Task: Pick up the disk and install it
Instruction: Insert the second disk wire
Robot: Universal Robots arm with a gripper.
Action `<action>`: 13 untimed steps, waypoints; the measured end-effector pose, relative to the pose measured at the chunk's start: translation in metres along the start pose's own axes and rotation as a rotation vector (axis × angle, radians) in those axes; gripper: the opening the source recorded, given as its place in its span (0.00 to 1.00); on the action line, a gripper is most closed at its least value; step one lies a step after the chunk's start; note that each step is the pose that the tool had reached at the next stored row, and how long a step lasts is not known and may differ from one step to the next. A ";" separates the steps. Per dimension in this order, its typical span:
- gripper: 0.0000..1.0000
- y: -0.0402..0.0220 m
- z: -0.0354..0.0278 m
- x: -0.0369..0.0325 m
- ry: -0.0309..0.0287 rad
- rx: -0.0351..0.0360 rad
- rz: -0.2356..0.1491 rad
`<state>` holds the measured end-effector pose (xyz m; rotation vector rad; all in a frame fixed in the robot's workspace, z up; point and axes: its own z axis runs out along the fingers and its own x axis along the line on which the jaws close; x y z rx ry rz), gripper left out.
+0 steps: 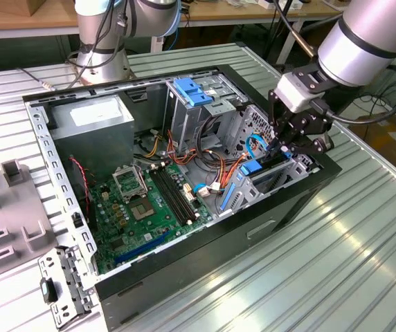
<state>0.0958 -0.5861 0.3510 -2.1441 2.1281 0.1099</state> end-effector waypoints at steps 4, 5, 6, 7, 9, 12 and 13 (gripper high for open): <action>0.16 0.0000 0.0016 0.0007 0.0000 -0.0001 0.000; 0.16 0.0000 0.0017 0.0007 -0.0004 -0.0001 -0.001; 0.16 0.0000 0.0018 0.0007 -0.0011 -0.0002 -0.001; 0.16 0.0000 0.0020 0.0001 -0.0046 -0.0014 -0.011; 0.18 0.0006 0.0079 0.0021 -0.0061 -0.0017 -0.013; 0.30 0.0002 -0.0021 0.0012 -0.0107 -0.0016 -0.013; 0.30 0.0002 -0.0037 0.0008 -0.0125 -0.0016 -0.013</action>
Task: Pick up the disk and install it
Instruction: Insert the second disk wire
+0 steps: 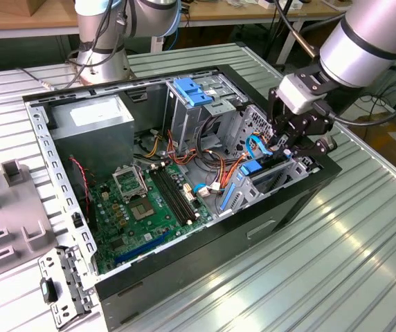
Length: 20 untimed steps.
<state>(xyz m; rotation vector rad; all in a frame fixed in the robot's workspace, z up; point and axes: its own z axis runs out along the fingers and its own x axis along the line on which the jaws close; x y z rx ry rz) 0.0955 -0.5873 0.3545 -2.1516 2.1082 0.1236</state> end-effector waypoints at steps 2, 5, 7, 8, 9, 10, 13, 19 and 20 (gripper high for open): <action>0.29 0.0001 0.0002 -0.0024 -0.0014 0.0000 0.000; 0.11 0.0002 0.0003 -0.0029 -0.0024 0.0000 0.000; 0.11 0.0002 0.0008 -0.0029 -0.0034 0.0001 0.000; 0.11 0.0003 0.0015 -0.0029 -0.0042 -0.0002 0.000; 0.11 0.0004 0.0030 -0.0023 -0.0045 -0.0013 0.000; 0.11 0.0004 0.0044 -0.0018 -0.0047 -0.0024 0.001; 0.11 0.0006 0.0125 -0.0001 -0.0034 -0.0070 0.001; 0.11 -0.0005 0.0061 -0.0003 -0.0066 -0.0074 0.001; 0.11 -0.0016 0.0038 -0.0007 -0.0065 -0.0074 0.001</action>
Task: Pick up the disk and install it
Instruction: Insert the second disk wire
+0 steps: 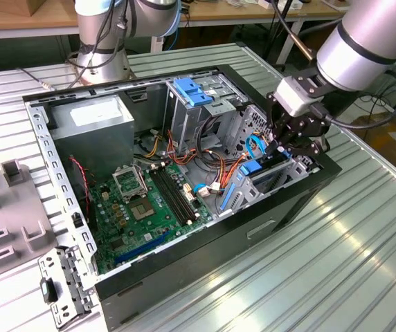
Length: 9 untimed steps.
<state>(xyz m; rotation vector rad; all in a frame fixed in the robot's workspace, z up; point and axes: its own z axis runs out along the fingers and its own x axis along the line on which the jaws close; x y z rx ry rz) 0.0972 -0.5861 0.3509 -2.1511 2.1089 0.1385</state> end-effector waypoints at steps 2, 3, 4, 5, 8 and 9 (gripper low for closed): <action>0.11 -0.0032 -0.0026 -0.0003 -0.0019 0.0001 0.000; 0.11 -0.0050 -0.0036 -0.0005 -0.0027 -0.0001 0.000; 0.11 -0.0088 -0.0052 -0.0006 -0.0056 -0.0002 0.000; 0.11 -0.0117 -0.0064 -0.0008 -0.0079 -0.0004 0.000; 0.11 -0.0199 -0.0120 -0.0015 -0.0175 -0.0008 0.001; 0.11 -0.0215 -0.0138 -0.0018 -0.0196 -0.0011 0.001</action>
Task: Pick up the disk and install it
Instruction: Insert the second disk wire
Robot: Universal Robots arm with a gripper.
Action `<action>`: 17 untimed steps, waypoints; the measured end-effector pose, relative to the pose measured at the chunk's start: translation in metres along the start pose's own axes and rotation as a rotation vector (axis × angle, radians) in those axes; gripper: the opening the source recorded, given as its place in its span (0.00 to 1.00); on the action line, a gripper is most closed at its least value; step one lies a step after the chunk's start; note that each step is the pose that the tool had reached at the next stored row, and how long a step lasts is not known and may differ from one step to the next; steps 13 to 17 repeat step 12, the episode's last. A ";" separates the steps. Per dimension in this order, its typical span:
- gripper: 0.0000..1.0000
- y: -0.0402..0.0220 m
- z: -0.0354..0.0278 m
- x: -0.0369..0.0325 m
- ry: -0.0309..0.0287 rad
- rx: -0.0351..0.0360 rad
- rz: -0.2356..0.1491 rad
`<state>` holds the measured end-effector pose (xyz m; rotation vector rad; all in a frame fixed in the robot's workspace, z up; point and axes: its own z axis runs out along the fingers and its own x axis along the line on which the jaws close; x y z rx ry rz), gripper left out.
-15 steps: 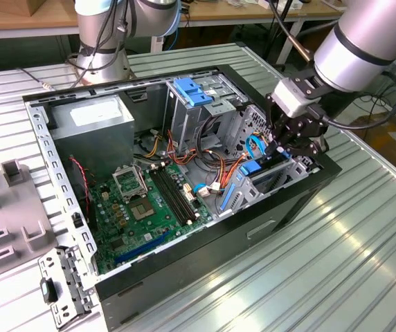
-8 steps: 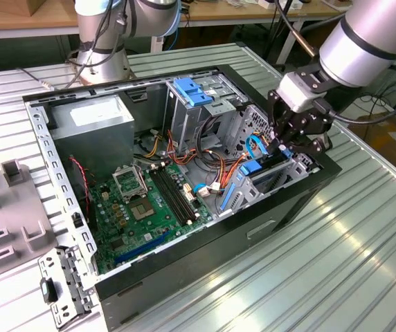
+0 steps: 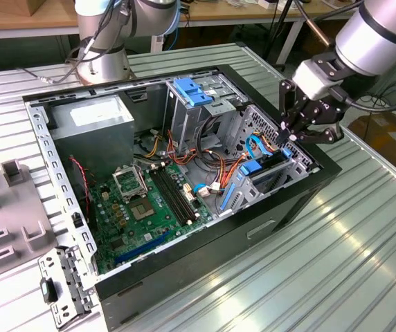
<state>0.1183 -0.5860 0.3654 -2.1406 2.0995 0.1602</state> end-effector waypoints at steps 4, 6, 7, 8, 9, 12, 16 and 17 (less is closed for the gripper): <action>0.11 -0.0060 -0.0068 -0.0011 -0.0064 -0.0011 0.000; 0.11 -0.0069 -0.0083 -0.0013 -0.0089 -0.0014 0.000; 0.11 -0.0069 -0.0083 -0.0013 -0.0098 -0.0014 0.001; 0.11 -0.0069 -0.0082 -0.0013 -0.0101 -0.0015 0.001; 0.11 -0.0069 -0.0083 -0.0013 -0.0101 -0.0015 0.001; 0.11 -0.0069 -0.0083 -0.0013 -0.0108 -0.0015 0.001; 0.11 -0.0069 -0.0083 -0.0013 -0.0108 -0.0015 0.001; 0.11 -0.0069 -0.0083 -0.0013 -0.0108 -0.0015 0.001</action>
